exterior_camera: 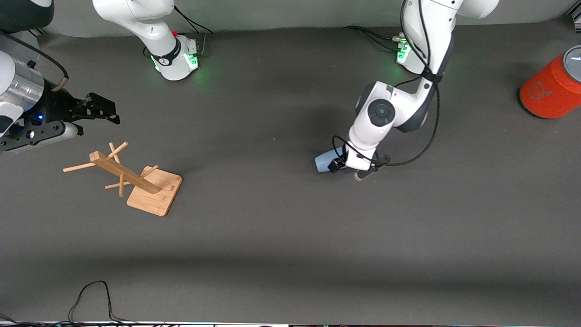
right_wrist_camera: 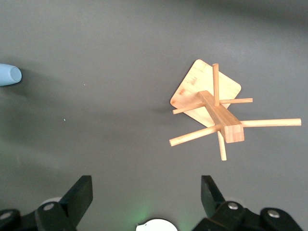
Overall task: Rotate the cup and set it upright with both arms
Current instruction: 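Rotate the held cup upright with the left gripper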
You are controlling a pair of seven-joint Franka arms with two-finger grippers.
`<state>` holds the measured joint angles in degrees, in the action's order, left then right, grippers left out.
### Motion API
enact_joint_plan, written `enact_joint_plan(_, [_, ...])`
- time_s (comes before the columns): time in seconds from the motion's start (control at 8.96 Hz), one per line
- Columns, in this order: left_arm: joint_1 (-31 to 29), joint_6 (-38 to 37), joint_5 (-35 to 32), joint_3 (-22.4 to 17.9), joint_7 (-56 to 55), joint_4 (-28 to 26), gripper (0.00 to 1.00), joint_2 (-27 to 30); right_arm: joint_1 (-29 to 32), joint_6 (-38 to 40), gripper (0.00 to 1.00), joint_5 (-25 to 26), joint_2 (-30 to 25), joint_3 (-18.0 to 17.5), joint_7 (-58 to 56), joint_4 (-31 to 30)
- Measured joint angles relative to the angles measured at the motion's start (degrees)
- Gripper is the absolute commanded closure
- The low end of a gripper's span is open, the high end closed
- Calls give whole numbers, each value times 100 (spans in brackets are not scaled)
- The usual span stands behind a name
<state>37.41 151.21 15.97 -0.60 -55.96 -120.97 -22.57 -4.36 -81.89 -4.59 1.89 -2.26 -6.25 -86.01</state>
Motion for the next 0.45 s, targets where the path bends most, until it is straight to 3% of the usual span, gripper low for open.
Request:
enact_joint_plan(0.22, [5,315,64,142,0,-30,65,-41,-131,-31,0,3,-189,172,-104,-206])
enact_joint_plan(0.45, [4,482,70,156,0,-57,100,-149,-520,-182,0,8,-269,628,-253,-447])
